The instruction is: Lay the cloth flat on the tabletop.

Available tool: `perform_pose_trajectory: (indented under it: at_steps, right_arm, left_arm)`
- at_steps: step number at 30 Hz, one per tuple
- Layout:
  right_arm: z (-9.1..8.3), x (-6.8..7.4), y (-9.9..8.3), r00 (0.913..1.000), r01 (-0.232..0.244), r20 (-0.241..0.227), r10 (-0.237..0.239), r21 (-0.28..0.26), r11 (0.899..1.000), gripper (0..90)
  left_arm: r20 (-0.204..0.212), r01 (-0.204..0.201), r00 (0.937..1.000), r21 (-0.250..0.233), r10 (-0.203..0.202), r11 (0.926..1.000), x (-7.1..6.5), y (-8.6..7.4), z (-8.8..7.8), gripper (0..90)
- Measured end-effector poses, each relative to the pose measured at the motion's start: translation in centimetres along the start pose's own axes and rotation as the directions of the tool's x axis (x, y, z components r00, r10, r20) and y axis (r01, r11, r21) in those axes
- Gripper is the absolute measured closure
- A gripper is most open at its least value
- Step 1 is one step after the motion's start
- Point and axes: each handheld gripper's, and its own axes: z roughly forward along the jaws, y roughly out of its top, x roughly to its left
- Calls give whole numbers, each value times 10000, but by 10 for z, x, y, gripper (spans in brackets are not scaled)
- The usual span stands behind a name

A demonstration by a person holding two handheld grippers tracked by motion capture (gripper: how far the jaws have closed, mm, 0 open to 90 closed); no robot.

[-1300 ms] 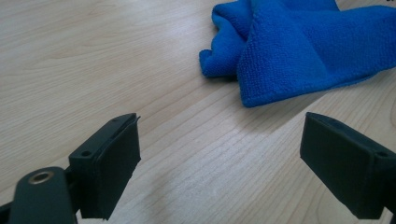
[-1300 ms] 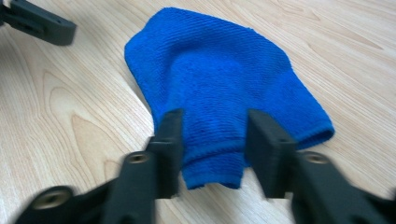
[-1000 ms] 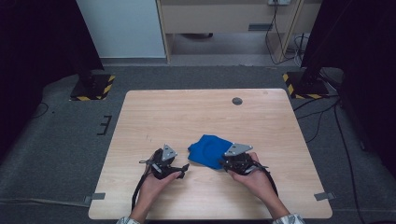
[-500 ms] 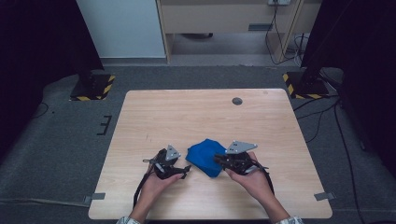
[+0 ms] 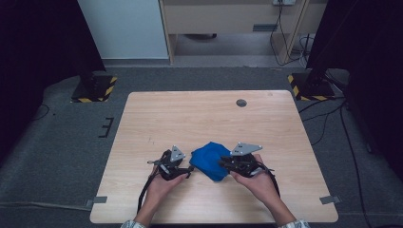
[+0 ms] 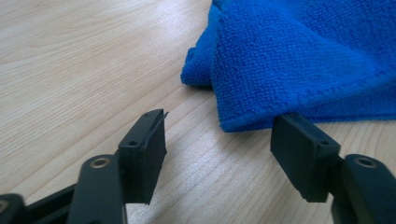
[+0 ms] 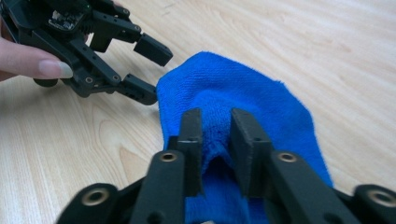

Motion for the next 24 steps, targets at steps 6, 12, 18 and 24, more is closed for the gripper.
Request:
perform_pose_trajectory:
  at_steps: [6,12,18,24]
  right_arm:
    - [8,5,-3,9995,300,-28,-299,468,9985,660]
    - [11,7,-5,9982,597,-68,-593,726,9956,822]
    - [2,7,3,9989,437,-156,-436,26,9990,865]
    - [-6,10,10,9985,537,-103,-542,-391,9978,865]
  left_arm:
    - [-107,-138,9998,-15,138,9999,-4,2,2,472]
    - [139,123,9998,-510,-116,9986,-5,4,1,625]
    - [532,515,9975,-1022,-462,9934,-3,7,-5,800]
    - [546,799,9959,-1604,-719,9838,0,11,-16,871]
